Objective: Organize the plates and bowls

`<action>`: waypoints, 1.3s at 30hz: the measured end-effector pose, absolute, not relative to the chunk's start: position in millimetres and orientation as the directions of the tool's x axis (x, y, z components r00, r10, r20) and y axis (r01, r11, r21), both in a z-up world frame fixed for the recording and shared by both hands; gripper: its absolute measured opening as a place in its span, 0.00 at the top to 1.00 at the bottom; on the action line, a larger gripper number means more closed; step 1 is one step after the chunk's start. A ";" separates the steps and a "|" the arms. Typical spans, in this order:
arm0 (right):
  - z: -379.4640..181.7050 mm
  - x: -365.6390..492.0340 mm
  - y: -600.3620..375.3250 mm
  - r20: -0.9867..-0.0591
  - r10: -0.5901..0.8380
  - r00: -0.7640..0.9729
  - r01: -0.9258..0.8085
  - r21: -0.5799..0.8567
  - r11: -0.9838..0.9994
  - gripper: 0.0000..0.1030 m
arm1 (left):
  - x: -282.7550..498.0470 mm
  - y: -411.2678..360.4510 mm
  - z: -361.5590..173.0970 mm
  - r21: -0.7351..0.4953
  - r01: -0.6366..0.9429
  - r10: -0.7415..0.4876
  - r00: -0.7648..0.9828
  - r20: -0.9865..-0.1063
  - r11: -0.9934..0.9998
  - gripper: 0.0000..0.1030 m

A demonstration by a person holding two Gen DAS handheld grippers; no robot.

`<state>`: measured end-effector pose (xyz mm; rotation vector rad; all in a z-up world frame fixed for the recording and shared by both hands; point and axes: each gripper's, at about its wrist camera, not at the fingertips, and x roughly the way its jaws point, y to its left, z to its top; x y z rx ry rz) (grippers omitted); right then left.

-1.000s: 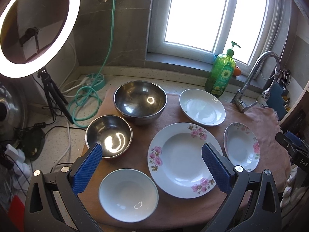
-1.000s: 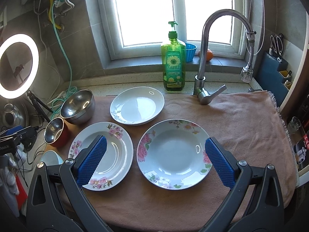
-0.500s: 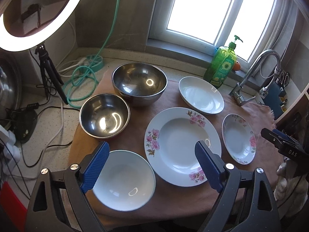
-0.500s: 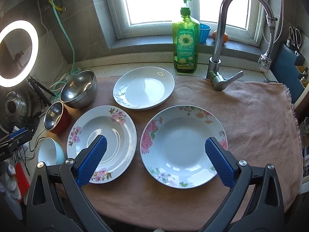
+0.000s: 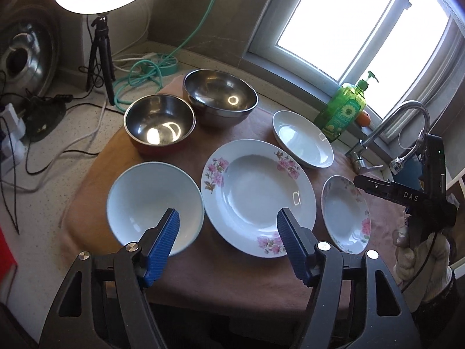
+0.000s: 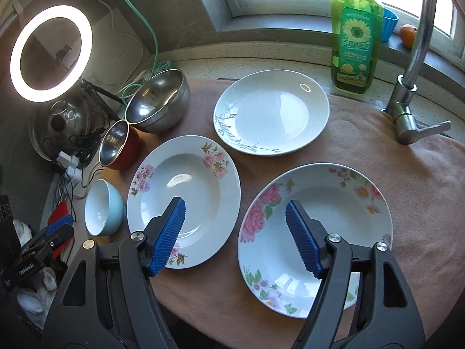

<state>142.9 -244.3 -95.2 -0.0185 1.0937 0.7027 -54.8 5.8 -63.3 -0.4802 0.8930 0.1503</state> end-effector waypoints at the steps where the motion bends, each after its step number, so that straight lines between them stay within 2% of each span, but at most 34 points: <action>1: -94.6 147.0 -239.9 -0.816 0.522 0.248 -0.552 0.324 0.768 0.30 | -58.1 2.2 -66.7 -0.350 -0.337 -0.071 0.625 -0.778 0.874 0.37; 4: -92.3 155.2 -221.1 -0.822 0.532 0.205 -0.621 0.311 0.720 0.33 | -70.2 -8.7 -75.1 -0.369 -0.386 -0.055 0.625 -0.779 0.845 0.40; 6: -95.5 161.9 -208.7 -0.835 0.526 0.162 -0.653 0.309 0.691 0.39 | -76.0 -15.7 -79.9 -0.391 -0.410 -0.059 0.624 -0.779 0.824 0.41; 9: -103.6 175.1 -195.6 -0.847 0.527 0.077 -0.670 0.347 0.656 0.48 | -82.6 -25.0 -90.4 -0.423 -0.434 -0.081 0.616 -0.784 0.795 0.48; 17: -109.9 203.9 -148.8 -0.866 0.500 0.022 -0.749 0.316 0.582 0.51 | -82.3 -33.1 -123.3 -0.513 -0.474 -0.155 0.609 -0.778 0.715 0.60; 23: -128.9 232.9 -120.7 -0.877 0.479 -0.040 -0.746 0.345 0.570 0.60 | -70.9 -33.4 -141.6 -0.565 -0.494 -0.201 0.608 -0.768 0.661 0.68; 27: -138.3 241.0 -105.6 -0.892 0.450 -0.043 -0.763 0.320 0.562 0.70 | -65.6 -28.5 -149.3 -0.586 -0.502 -0.218 0.611 -0.761 0.637 0.75; 30: -143.8 245.0 -96.7 -0.892 0.448 -0.063 -0.763 0.332 0.554 0.72 | -62.4 -27.0 -153.4 -0.603 -0.506 -0.241 0.608 -0.757 0.617 0.79; 39: -155.4 252.9 -79.9 -0.900 0.427 -0.082 -0.772 0.328 0.545 0.72 | -62.8 -23.7 -159.3 -0.615 -0.513 -0.266 0.597 -0.757 0.599 0.82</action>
